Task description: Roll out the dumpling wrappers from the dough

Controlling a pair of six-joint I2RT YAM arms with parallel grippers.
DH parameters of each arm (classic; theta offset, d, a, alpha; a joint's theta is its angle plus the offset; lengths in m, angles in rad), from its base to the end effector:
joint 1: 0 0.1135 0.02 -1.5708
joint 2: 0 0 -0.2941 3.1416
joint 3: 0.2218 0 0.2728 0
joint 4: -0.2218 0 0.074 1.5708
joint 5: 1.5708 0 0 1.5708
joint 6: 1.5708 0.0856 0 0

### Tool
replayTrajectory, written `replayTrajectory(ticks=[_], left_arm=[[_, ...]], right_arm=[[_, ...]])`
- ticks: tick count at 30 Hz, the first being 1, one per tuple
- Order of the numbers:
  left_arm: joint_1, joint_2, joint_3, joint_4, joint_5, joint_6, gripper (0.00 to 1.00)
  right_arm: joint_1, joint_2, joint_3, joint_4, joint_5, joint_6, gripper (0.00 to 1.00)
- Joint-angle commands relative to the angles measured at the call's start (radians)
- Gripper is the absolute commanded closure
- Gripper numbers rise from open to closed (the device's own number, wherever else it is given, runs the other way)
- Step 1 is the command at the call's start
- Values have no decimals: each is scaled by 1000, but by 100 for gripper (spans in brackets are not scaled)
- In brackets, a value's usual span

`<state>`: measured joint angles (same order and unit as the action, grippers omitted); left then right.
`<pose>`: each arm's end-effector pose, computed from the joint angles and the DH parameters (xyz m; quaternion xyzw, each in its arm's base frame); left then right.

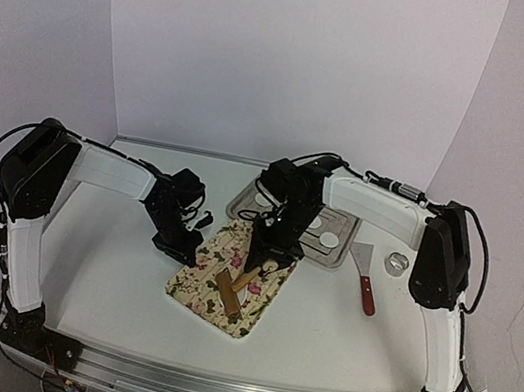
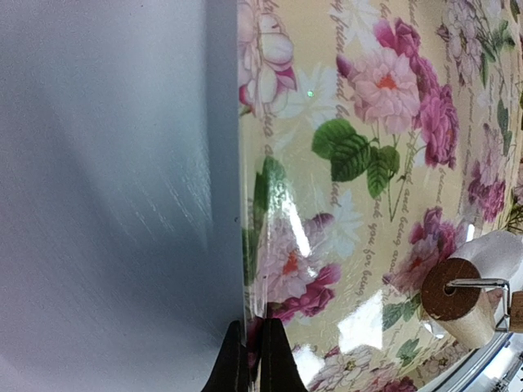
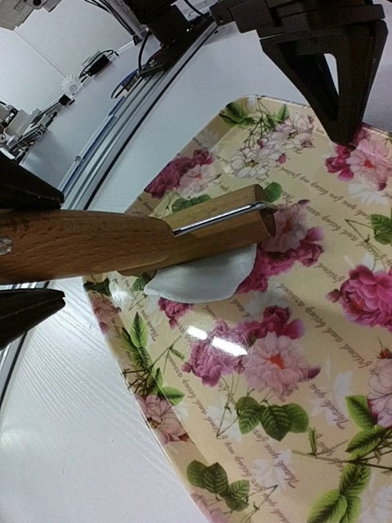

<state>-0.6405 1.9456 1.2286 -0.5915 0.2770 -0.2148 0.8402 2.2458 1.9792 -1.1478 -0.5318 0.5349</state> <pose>0.3133 -0.2627 0.1066 0.2251 0.9559 -0.1783 0.0611 0.3009 0.4009 0.1849 0.1665 -0.9476 -0.2503 0.1080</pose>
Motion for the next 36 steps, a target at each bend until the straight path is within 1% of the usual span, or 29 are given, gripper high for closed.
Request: replayTrajectory(ticks=[1,26,30,36], left_arm=[[4,12,-40,10,-32,-32,100],[4,-5,-56,27,-11,-26,100],[5,-9,-66,16,-35,-17,100],[11,-27,-96,26,-46,-20,100]], right_arm=[[26,233,-113,-146,352,36,100],[27,254,-94,-162,355,104,100],[25,228,-121,-176,380,124,100],[3,171,-205,-181,418,153,100]])
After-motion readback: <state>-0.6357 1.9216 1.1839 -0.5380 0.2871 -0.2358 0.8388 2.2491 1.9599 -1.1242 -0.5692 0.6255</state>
